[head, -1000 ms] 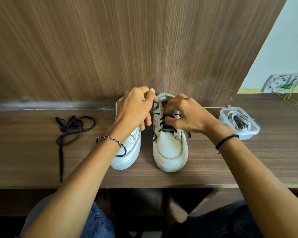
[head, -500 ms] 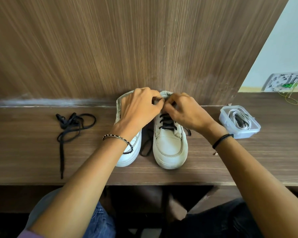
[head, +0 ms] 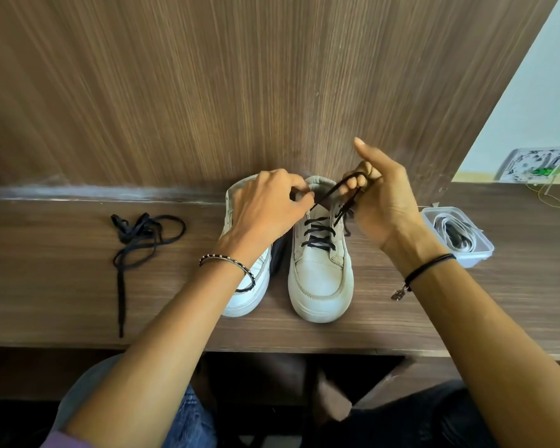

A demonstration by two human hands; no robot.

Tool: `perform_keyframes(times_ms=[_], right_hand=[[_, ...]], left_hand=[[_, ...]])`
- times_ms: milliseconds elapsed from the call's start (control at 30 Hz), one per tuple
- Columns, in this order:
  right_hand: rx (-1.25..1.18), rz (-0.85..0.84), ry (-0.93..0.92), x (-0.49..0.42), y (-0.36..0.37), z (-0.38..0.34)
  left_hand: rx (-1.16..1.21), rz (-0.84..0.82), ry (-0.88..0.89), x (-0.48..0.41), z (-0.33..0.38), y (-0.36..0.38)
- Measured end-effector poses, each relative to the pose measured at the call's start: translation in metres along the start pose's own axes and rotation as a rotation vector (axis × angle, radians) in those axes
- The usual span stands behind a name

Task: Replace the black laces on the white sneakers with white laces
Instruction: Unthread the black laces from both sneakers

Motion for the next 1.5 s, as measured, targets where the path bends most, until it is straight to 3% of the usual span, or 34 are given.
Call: perform_keyframes(times_ms=[267, 367, 433, 567, 700, 767, 900, 1067, 1167, 1300, 1500], right_hand=[[1.279, -0.211, -0.267, 0.001, -0.006, -0.011], [1.15, -0.295, -0.278, 0.0, -0.011, -0.01], [0.773, -0.2, -0.301, -0.005, -0.013, -0.017], [-0.136, -0.105, -0.17, -0.009, -0.012, -0.023], [-0.366, -0.067, -0.097, -0.007, -0.009, -0.011], [-0.205, -0.059, -0.088, -0.005, -0.007, -0.012], [0.467, -0.058, -0.218, -0.003, -0.007, -0.018], [1.083, -0.314, -0.278, -0.004, -0.004, -0.007], [1.465, -0.341, -0.398, -0.005, -0.001, -0.002], [1.569, -0.327, -0.537, -0.008, 0.002, 0.003], [1.367, 0.225, -0.679, -0.004, -0.002, -0.006]], left_hand=[[0.059, -0.01, -0.001, -0.001, -0.005, -0.004], [0.1, -0.024, 0.008, -0.001, -0.005, -0.006], [0.103, -0.022, 0.011, -0.002, -0.006, -0.006], [0.079, -0.008, 0.015, -0.001, -0.007, -0.004], [0.068, 0.002, 0.007, -0.002, -0.007, -0.002], [0.065, -0.003, 0.01, -0.002, -0.008, -0.002], [0.037, -0.009, 0.031, -0.003, -0.008, -0.001], [0.04, -0.018, 0.031, -0.003, -0.009, 0.001], [0.05, -0.012, 0.038, -0.003, -0.01, 0.001], [0.049, -0.025, 0.039, -0.004, -0.01, 0.001], [0.046, -0.025, 0.043, -0.004, -0.01, 0.002]])
Point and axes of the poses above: each hand's wrist, its own x-axis away from the middle knuckle, its own y-axis out of the palm, z = x × y, the point moved 5 cm from there along -x, towards the middle knuckle, and after that the axes turned 1 degree about -y, right-handed, at the moved point
